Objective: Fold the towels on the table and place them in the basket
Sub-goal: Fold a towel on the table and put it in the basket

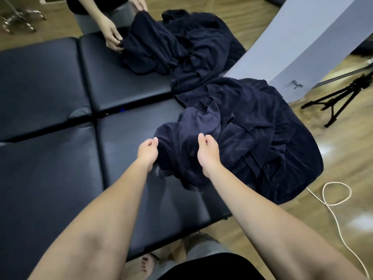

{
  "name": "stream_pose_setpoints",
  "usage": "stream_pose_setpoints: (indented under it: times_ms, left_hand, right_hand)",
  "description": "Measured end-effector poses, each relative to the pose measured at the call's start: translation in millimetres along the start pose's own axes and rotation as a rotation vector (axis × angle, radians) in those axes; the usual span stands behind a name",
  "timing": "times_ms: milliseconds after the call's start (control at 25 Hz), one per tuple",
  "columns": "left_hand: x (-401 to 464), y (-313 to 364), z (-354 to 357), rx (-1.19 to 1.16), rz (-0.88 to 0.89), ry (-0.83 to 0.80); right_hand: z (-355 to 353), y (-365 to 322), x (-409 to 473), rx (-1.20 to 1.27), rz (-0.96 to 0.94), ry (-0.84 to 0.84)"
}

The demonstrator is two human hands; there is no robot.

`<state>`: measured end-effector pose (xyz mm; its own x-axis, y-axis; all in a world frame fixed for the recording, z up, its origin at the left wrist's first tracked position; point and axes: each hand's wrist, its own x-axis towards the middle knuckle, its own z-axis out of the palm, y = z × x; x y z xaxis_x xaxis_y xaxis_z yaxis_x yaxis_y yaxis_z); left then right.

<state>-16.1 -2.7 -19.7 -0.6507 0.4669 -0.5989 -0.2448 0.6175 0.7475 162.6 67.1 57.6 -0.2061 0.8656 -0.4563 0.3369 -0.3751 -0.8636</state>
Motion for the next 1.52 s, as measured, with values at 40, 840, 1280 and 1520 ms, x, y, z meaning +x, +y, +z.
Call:
stream_pose_setpoints:
  times_ms: [40, 840, 1280, 1520]
  left_hand:
    - [-3, 6, -7, -0.097, -0.02, 0.022]
    - [-102, 113, -325, -0.308, 0.521, 0.924]
    - [-152, 133, -382, -0.096, 0.732, 0.956]
    - [-182, 184, -392, -0.11, 0.875, 1.038]
  right_hand:
    - [2, -7, -2, 0.029, 0.011, 0.02]
    - [114, -162, -67, 0.252, -0.29, -0.194]
    - [121, -243, -91, 0.448, -0.501, -0.212]
    - [110, -281, -115, 0.625, -0.566, -0.062]
